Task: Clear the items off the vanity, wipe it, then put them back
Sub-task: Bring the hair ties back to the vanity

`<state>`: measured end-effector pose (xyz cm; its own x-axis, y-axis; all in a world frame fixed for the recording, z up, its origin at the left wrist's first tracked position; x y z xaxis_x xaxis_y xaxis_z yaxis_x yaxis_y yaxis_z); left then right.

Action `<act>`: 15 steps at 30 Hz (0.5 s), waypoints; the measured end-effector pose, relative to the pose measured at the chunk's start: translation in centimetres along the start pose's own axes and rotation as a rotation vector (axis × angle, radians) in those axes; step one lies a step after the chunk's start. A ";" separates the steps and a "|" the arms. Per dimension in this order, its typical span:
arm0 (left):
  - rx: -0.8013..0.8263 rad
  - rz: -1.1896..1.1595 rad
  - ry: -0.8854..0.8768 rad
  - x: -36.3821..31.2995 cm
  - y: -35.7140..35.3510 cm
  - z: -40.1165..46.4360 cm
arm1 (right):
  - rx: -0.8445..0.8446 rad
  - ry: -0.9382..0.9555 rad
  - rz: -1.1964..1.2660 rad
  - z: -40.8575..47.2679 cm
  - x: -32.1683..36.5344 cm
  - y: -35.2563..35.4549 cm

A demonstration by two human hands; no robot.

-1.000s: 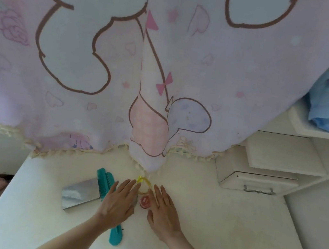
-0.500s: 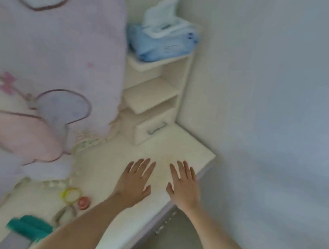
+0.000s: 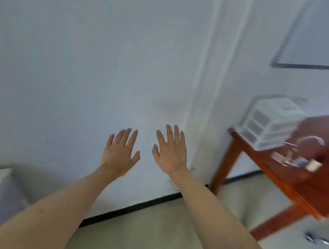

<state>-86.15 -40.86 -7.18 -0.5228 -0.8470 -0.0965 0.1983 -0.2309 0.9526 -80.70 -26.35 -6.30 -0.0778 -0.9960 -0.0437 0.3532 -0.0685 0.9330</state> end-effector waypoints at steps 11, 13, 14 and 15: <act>0.040 -0.195 -0.524 -33.8 -4.8 6.2 | 0.058 -0.555 -0.174 -15.7 -30.6 5.0; 0.052 -0.200 -0.595 -37.9 -6.4 7.0 | 0.055 -0.628 -0.227 -17.8 -34.1 4.4; 0.047 -0.204 -0.626 -39.8 -7.2 7.6 | 0.061 -0.658 -0.246 -18.7 -35.7 4.0; 0.039 -0.216 -0.650 -41.6 -8.0 8.3 | 0.066 -0.677 -0.253 -19.2 -37.3 3.6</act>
<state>-72.89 0.17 -8.44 -0.9412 -0.3214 -0.1038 0.0101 -0.3341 0.9425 -58.59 9.50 -8.23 -0.7174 -0.6949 -0.0504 0.1925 -0.2672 0.9442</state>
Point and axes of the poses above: each hand's wrist, its own z-axis towards the middle knuckle, its own y-axis out of the back of the hand, x = y × z, the point moved 4 cm from there along z, towards the middle knuckle, and after that the axes turned 7 degrees about y, right-handed, at the moved point
